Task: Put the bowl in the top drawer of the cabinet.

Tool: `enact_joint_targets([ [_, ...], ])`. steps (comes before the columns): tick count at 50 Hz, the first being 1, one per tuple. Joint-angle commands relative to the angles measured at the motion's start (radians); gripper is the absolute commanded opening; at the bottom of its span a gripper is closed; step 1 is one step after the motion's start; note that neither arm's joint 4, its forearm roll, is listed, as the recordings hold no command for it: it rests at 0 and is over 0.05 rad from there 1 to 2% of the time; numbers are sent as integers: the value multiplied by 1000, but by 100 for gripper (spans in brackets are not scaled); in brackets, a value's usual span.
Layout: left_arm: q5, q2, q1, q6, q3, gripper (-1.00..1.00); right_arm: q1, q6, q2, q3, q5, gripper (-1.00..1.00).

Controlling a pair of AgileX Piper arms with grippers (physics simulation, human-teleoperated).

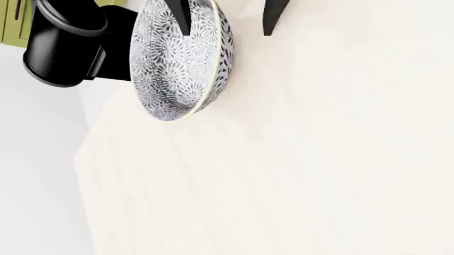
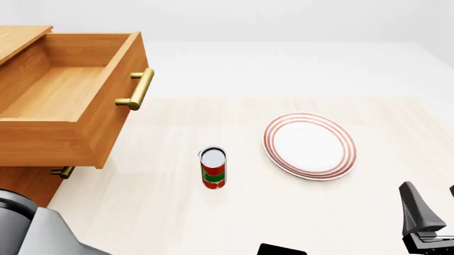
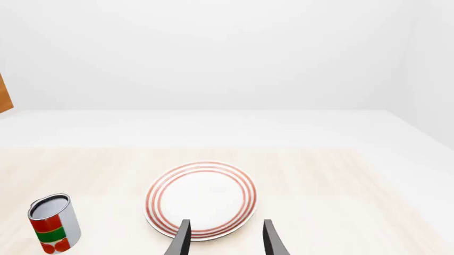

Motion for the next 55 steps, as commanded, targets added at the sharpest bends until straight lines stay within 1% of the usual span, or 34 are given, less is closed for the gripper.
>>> enact_joint_targets([
  [1,-4,13,-1,-15,-10,-100,0,0,0,0,0,100],
  [13,1,-3,1,-14,-1,-100,0,0,0,0,0,100],
  [27,39,-67,25,10,12,-100,0,0,0,0,0,100],
  [48,105,-151,99,72,9,-100,0,0,0,0,0,100],
  [55,125,-163,163,101,8,-100,0,0,0,0,0,100],
])
